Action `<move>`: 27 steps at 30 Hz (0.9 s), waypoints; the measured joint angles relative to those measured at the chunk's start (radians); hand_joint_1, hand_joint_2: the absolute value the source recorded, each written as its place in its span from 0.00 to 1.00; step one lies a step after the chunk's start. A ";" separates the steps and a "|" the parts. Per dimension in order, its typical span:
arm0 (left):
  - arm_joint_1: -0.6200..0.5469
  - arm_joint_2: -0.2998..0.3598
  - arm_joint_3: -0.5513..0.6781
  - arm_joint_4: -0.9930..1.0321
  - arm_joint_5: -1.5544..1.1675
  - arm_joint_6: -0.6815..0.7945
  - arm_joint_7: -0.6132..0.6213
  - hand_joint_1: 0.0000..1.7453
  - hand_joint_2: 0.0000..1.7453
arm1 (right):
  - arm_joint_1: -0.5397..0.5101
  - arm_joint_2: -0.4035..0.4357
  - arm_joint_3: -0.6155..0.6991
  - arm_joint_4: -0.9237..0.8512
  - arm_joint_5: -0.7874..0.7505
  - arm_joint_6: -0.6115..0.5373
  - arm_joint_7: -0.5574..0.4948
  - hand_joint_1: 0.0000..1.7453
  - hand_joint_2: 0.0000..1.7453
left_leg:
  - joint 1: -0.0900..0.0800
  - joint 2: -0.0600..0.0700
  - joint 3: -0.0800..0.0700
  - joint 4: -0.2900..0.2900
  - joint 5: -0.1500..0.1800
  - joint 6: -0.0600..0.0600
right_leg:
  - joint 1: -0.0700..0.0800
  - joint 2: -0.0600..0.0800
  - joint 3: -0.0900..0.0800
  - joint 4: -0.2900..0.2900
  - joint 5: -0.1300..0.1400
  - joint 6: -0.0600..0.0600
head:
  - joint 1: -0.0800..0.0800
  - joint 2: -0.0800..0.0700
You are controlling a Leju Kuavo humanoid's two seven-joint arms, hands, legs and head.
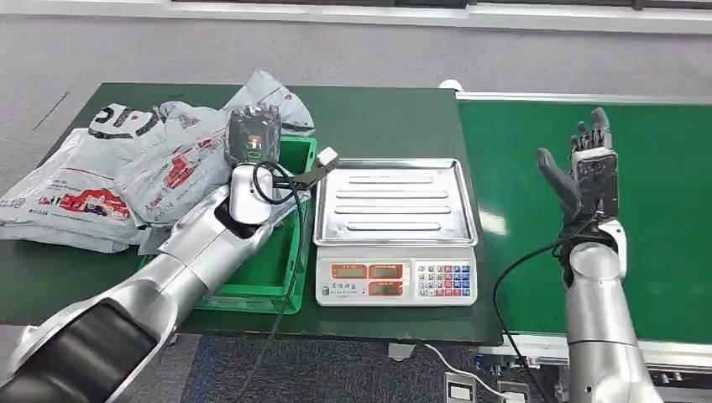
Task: Moved the parcel from conveyor to table for the left to box.
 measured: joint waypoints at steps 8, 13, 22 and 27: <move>-0.002 0.003 0.003 0.049 0.000 -0.055 -0.025 0.00 1.00 | 0.003 0.000 0.000 0.006 0.008 0.008 -0.002 0.00 1.00 | 0.000 0.000 0.000 0.000 0.000 0.000 | 0.000 0.000 0.000 0.000 0.000 0.000 | 0.000 0.000; -0.002 -0.002 0.010 0.066 0.000 -0.092 -0.043 0.00 0.00 | 0.023 0.004 0.000 -0.004 0.034 0.021 0.011 0.00 1.00 | 0.000 0.000 0.000 0.000 0.000 0.000 | 0.000 0.000 0.000 0.000 0.000 0.000 | 0.000 0.000; -0.002 -0.012 0.023 0.080 0.000 -0.100 -0.046 0.00 0.00 | 0.026 0.010 0.000 -0.012 0.067 0.034 0.032 0.00 1.00 | 0.000 0.000 0.000 0.000 0.000 0.000 | 0.000 0.000 0.000 0.000 0.000 0.000 | 0.000 0.000; -0.002 -0.014 0.024 0.083 0.000 -0.100 -0.046 0.00 0.00 | 0.026 0.010 0.000 -0.012 0.067 0.035 0.033 0.00 1.00 | 0.000 0.000 0.000 0.000 0.000 0.000 | 0.000 0.000 0.000 0.000 0.000 0.000 | 0.000 0.000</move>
